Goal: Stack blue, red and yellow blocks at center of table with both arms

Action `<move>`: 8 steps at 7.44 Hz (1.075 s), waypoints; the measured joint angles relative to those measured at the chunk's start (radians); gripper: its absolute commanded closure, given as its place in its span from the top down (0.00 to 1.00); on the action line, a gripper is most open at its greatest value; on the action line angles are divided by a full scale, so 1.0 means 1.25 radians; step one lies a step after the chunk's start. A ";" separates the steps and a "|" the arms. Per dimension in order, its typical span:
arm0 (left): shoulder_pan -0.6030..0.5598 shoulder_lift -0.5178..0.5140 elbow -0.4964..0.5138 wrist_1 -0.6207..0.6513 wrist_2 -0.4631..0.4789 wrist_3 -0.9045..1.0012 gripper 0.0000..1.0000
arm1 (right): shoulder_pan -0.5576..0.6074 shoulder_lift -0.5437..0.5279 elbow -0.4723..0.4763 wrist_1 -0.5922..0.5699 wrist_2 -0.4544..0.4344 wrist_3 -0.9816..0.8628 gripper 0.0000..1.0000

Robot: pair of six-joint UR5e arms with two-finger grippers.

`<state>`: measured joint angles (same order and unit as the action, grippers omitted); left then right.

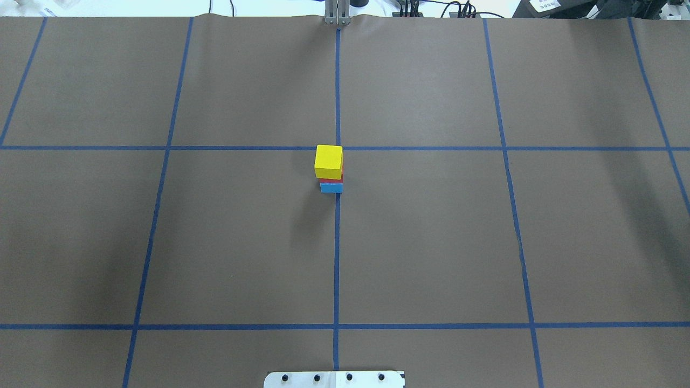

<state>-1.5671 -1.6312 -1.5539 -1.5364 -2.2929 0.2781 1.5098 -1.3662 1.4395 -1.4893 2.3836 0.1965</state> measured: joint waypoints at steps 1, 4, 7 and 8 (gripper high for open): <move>0.000 0.001 0.012 -0.010 0.000 -0.004 1.00 | 0.005 -0.010 0.000 -0.001 0.003 0.000 0.99; 0.000 -0.008 -0.013 -0.016 -0.001 -0.107 1.00 | 0.010 -0.036 0.000 0.001 0.010 0.000 0.99; 0.001 -0.010 -0.024 -0.016 -0.003 -0.126 1.00 | 0.039 -0.057 0.014 -0.004 0.011 -0.001 0.99; 0.001 -0.011 -0.025 -0.015 -0.003 -0.126 1.00 | 0.053 -0.083 0.043 -0.008 0.011 -0.001 0.99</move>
<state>-1.5662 -1.6447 -1.5852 -1.5557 -2.2963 0.1201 1.5757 -1.4705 1.4938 -1.4987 2.3976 0.1950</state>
